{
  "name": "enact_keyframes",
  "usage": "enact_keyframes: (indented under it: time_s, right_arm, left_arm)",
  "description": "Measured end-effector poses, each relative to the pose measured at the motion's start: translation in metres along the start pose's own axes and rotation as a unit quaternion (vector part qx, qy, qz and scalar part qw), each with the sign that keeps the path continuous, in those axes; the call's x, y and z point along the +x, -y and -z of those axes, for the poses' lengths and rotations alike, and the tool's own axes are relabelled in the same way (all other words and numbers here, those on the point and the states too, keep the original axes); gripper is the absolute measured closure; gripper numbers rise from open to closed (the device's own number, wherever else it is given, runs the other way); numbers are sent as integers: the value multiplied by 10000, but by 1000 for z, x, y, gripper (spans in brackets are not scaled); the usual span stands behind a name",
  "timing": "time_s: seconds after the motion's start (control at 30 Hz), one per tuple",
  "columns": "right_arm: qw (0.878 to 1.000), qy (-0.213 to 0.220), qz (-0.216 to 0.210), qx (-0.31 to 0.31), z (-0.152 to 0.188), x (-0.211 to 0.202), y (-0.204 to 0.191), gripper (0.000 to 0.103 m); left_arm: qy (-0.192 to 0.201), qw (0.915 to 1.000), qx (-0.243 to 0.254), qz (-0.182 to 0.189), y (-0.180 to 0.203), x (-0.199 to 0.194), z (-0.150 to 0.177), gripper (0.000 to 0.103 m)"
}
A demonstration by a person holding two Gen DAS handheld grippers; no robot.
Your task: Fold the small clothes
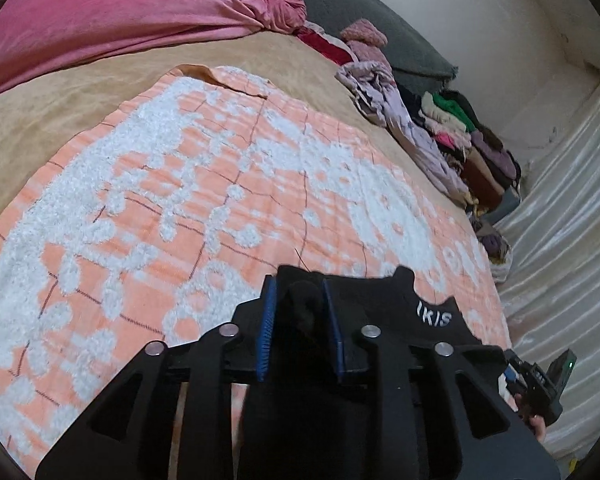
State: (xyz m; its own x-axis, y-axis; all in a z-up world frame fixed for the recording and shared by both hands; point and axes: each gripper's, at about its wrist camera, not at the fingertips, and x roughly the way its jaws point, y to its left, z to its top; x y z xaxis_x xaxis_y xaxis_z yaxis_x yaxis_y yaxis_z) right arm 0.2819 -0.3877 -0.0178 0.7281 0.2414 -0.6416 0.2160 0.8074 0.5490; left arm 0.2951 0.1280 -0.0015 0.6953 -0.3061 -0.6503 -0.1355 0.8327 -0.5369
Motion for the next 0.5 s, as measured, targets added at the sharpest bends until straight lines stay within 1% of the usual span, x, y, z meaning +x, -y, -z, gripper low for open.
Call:
enact_keyframes:
  time_s: [0.03,0.07,0.2,0.3,0.37,0.4,0.5]
  right_arm:
    - [10000,59,13,51,-2,-4,3,60]
    - [9999,113,21,71,-3,-7,5,58]
    - [9996,274,79,-56,-6,-21,6,53]
    - [9988,333,210,-293,-6,-30,1,51]
    - [9981,313,218,-476,-5,-34,-3,50]
    - [9977,280,227,-575,-5,-35,-5,50]
    - [9935,161,381,-1062,1,-33,-20,50]
  left_arm:
    - [78,10000,-52,8,-2,-2,-1,73]
    - [152,9998,-87,0,-4,-4,-1,71]
    - [532,9982,-276,-4,-8,-23,0,72]
    - [839,9961,-267,-59,-8,-45,7,72]
    - [938,9955,-111,-86,-4,-58,15,72]
    - [927,9956,15,-104,0,-61,20,72]
    - [704,9963,466,-179,14,-62,37,71]
